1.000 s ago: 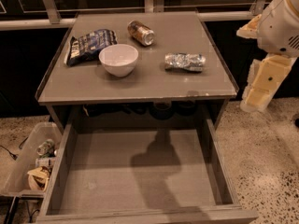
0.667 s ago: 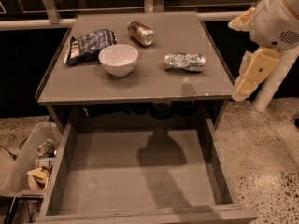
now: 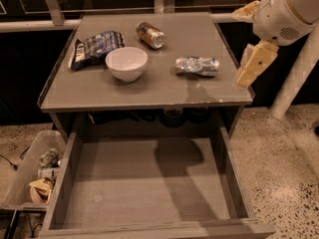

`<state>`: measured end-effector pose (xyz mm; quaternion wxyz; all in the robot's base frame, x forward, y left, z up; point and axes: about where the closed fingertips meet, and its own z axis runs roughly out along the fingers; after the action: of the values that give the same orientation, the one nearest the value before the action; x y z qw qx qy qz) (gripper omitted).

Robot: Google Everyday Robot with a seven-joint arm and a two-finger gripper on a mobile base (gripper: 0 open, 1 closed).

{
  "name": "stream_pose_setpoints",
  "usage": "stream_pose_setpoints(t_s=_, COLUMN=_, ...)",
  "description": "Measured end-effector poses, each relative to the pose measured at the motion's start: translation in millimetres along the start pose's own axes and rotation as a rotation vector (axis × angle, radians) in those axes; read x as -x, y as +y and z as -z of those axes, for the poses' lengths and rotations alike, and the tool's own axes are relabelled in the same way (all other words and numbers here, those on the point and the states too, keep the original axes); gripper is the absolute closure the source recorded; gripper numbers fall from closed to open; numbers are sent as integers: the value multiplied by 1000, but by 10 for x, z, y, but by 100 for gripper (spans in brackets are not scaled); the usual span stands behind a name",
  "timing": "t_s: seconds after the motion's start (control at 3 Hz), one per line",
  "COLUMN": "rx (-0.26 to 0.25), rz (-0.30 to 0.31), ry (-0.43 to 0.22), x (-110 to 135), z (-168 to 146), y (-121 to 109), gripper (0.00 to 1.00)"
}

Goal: Place redbull can into top drawer

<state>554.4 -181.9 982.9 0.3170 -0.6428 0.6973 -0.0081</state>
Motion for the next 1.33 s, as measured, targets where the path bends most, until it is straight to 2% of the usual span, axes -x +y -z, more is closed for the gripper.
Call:
stream_pose_setpoints(t_s=0.33, rx=0, rz=0, ry=0, x=2, z=0, y=0, gripper=0)
stream_pose_setpoints(t_s=0.67, rx=-23, rz=-7, ry=-5, x=-37, z=-167, y=-206, gripper=0)
stream_pose_setpoints(t_s=1.33, rx=33, rz=-43, ry=-9, x=-190, z=-981, y=-665, gripper=0)
